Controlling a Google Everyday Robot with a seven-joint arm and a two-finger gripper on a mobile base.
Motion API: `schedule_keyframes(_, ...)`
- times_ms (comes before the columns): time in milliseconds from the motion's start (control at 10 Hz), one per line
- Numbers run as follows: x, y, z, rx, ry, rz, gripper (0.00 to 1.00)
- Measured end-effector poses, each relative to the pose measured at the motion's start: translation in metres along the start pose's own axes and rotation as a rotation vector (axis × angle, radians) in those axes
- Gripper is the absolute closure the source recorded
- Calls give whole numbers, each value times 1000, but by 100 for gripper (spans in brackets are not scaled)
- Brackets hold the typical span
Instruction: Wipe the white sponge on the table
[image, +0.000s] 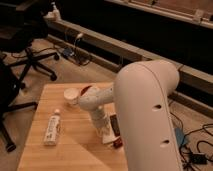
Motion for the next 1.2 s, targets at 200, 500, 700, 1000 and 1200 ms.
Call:
schedule_keyframes(200, -28, -2, -5, -10, -28, 26, 100)
schedule_keyframes(500, -65, 4, -13, -22, -57, 32, 100)
schedule_keyframes(700, -88, 16, -20, -20, -78, 16, 100)
schedule_keyframes(1000, -110, 45, -34, -10, -115, -41, 100)
schedule_keyframes(1200, -120, 70, -44, -20, -133, -74, 100)
